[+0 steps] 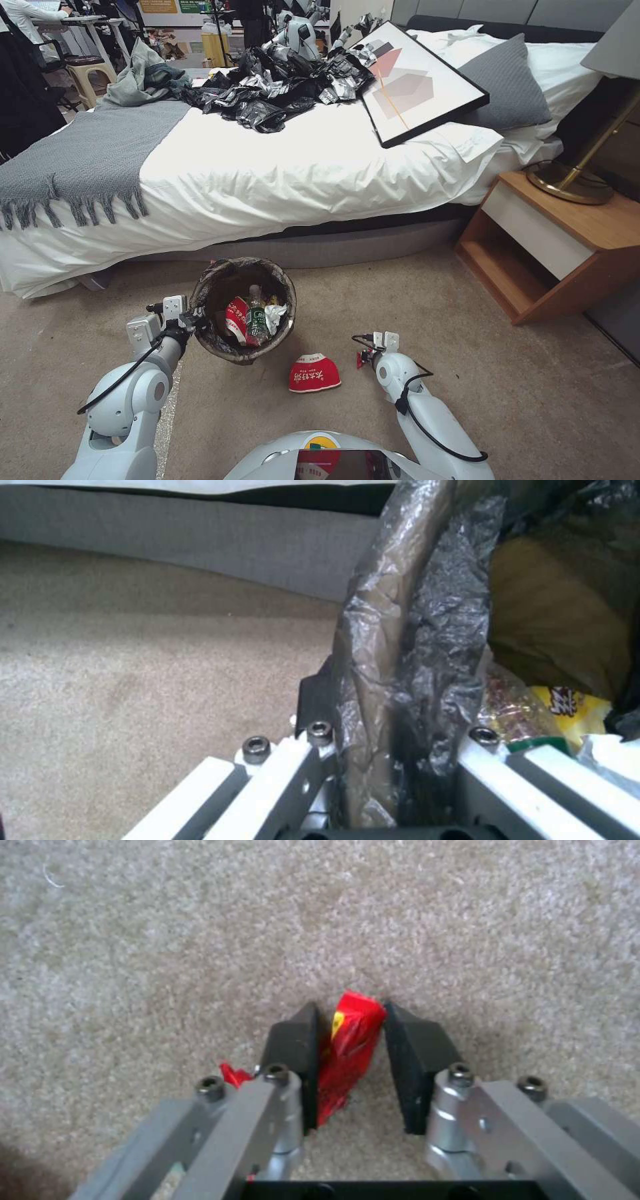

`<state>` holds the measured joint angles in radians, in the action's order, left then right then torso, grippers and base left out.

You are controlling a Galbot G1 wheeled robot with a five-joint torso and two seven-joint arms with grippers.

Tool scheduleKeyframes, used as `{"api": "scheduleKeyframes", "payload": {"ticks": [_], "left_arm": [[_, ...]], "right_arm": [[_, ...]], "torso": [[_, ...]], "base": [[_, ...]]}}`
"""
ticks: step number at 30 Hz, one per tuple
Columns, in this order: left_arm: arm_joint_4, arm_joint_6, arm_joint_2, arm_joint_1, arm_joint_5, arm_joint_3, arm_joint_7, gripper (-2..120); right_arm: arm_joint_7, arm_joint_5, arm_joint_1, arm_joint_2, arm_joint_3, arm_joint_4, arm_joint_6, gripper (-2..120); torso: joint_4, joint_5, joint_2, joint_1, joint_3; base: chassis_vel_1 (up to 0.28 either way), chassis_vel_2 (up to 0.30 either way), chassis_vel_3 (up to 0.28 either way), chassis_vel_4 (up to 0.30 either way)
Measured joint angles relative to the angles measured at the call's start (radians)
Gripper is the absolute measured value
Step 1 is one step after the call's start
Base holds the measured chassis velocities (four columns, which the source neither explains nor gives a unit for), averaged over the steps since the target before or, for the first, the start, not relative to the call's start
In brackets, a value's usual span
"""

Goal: Pick up the trash bin, then pick up the garbage from the floor and place it into the trash bin.

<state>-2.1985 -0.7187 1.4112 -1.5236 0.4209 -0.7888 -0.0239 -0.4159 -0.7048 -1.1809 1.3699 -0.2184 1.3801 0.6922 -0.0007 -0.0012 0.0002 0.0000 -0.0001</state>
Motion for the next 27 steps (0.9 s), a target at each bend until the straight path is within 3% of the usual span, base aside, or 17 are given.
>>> {"api": "scheduleKeyframes", "payload": {"ticks": [8,9,18,20,27], "left_arm": [[0.000,0.000,0.001,0.000,0.000,0.000,0.000,0],[0.000,0.001,0.002,0.000,0.000,0.000,0.000,0],[0.000,0.001,0.008,0.005,-0.002,0.004,0.000,0],[0.002,0.001,0.010,0.005,-0.003,0.005,0.000,0],[0.003,0.002,0.012,0.008,-0.006,0.005,0.001,0]], "right_arm": [[0.000,0.000,0.000,0.001,0.000,0.000,0.000,16],[0.000,0.000,0.000,0.001,0.000,0.000,0.000,0],[0.000,0.001,0.002,-0.005,0.001,0.006,0.000,0],[-0.001,-0.011,0.002,-0.006,0.001,0.015,0.005,0],[-0.006,-0.013,-0.003,0.000,0.008,0.029,0.007,0]], "torso": [[0.0001,0.0000,0.000,0.000,0.000],[0.0001,0.0000,0.000,0.000,0.000],[0.0007,0.0012,0.000,0.000,0.000],[0.0016,0.0041,0.000,0.000,0.000],[0.0017,0.0026,0.000,0.000,0.000]], "base": [[0.000,0.000,0.000,0.000],[0.000,0.000,0.000,0.000],[0.000,0.000,0.000,0.000],[0.000,0.000,0.000,0.000],[0.000,0.000,0.000,0.000]]}}
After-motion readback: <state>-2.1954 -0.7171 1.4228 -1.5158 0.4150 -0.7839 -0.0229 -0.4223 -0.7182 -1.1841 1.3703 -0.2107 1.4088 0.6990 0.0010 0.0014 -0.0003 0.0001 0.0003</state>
